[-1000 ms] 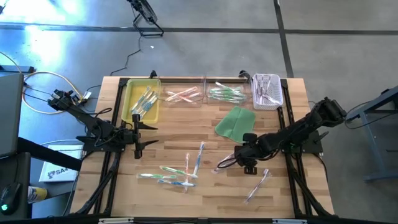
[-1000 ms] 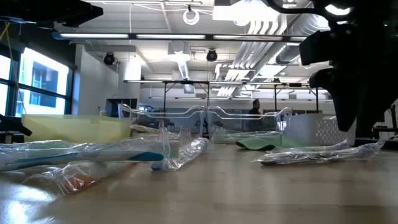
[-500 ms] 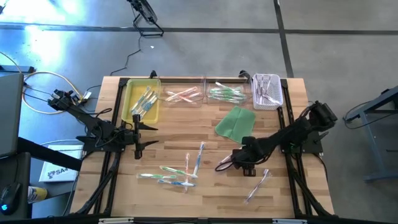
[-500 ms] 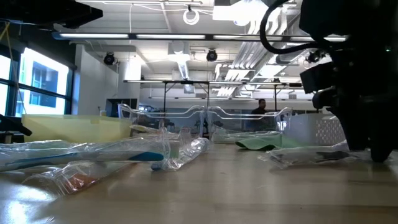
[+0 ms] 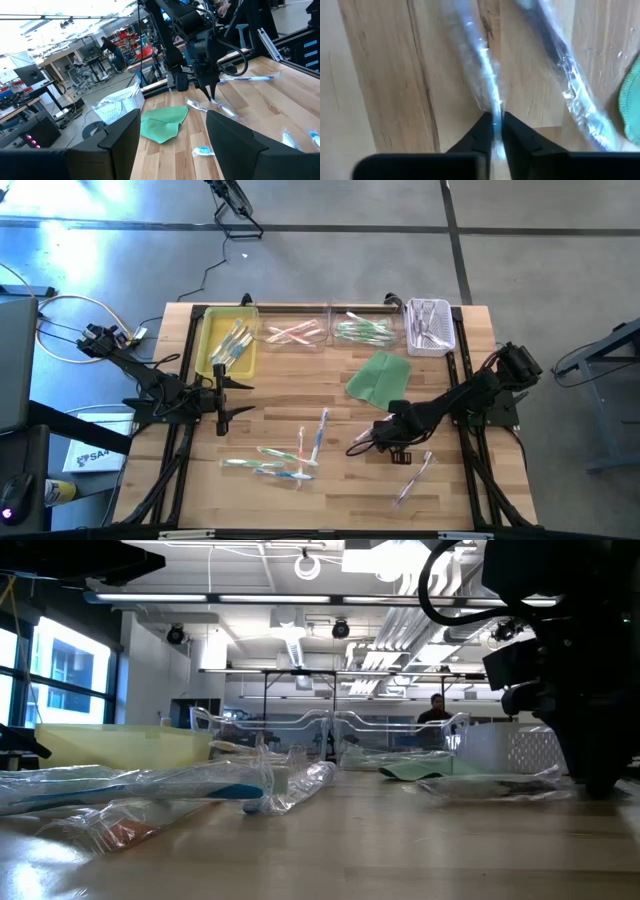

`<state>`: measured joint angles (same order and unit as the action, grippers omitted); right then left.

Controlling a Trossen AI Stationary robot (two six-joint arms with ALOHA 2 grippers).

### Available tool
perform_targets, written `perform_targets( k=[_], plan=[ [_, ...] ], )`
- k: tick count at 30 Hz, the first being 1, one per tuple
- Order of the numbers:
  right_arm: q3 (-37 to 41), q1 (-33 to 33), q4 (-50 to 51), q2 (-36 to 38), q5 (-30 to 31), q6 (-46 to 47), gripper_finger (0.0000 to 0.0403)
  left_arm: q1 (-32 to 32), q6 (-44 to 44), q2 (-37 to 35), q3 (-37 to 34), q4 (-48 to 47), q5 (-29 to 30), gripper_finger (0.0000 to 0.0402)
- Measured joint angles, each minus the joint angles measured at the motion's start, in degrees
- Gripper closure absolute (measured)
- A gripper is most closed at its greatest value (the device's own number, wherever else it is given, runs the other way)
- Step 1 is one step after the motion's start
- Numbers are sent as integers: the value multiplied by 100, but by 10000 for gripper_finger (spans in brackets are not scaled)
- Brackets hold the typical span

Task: Pick & Place Toothbrushes
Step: Put the purple toothbrush into the white bin

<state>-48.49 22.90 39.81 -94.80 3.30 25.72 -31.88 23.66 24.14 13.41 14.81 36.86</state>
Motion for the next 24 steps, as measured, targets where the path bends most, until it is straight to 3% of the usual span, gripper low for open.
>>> perform_targets(
  k=[4,8,14,19,24],
  plan=[
    [0,39,1,-1,-48,-52,390,0,0,-1,0,0,0,181],
    [-10,39,57,170,-509,81,393,0,-7,-1,0,4,1,181],
    [-406,45,9,1025,-446,403,395,0,-15,0,0,30,0,181],
    [-772,48,45,1929,424,698,395,0,-36,-2,0,221,2,181],
    [-780,42,496,2809,1946,1125,395,0,-149,-2,0,227,2,181]
  ],
)
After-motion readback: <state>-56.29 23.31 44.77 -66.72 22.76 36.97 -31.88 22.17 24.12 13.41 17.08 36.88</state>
